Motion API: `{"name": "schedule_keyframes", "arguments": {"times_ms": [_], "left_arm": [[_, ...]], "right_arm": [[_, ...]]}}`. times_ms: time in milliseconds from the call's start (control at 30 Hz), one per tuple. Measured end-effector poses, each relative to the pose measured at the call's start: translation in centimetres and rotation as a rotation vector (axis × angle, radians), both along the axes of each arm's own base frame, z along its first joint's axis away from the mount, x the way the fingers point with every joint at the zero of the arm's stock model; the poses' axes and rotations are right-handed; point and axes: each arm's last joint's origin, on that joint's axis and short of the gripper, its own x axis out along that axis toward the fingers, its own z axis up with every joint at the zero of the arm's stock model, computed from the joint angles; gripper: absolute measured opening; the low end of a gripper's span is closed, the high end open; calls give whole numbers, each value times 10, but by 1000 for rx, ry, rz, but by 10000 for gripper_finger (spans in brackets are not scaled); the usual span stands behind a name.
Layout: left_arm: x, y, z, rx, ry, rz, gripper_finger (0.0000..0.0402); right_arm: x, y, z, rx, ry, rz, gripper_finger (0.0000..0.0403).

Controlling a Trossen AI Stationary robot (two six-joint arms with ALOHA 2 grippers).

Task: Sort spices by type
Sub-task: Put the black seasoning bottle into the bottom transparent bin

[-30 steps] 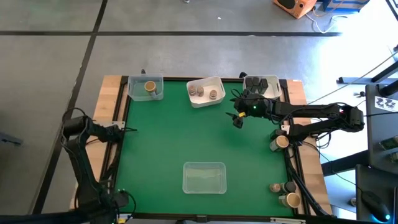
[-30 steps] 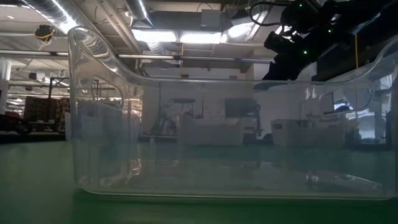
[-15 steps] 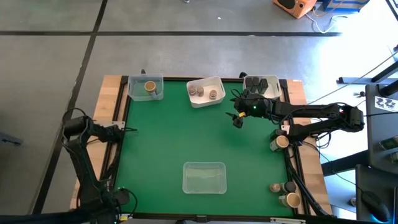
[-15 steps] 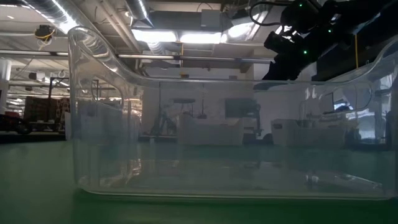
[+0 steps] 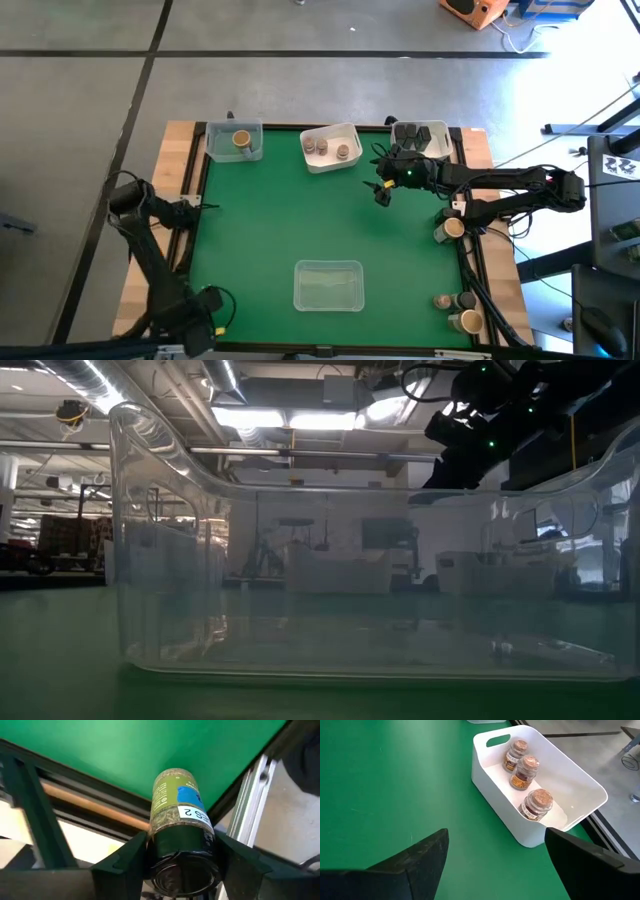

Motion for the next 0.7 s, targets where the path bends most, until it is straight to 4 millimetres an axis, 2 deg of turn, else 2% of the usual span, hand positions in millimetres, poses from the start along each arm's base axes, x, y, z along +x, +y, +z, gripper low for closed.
{"name": "schedule_keyframes", "arguments": {"times_ms": [333,600,700], "left_arm": [[41,49,9,61,50,66,187],[75,83,8,77,-44,9,187],[88,93,16,67,-95,-24,187]], "right_arm": [[1,0,1,-1,-11,-1,331],[1,0,1,-1,-10,-1,331],[1,0,1,-1,-10,-1,331]]}}
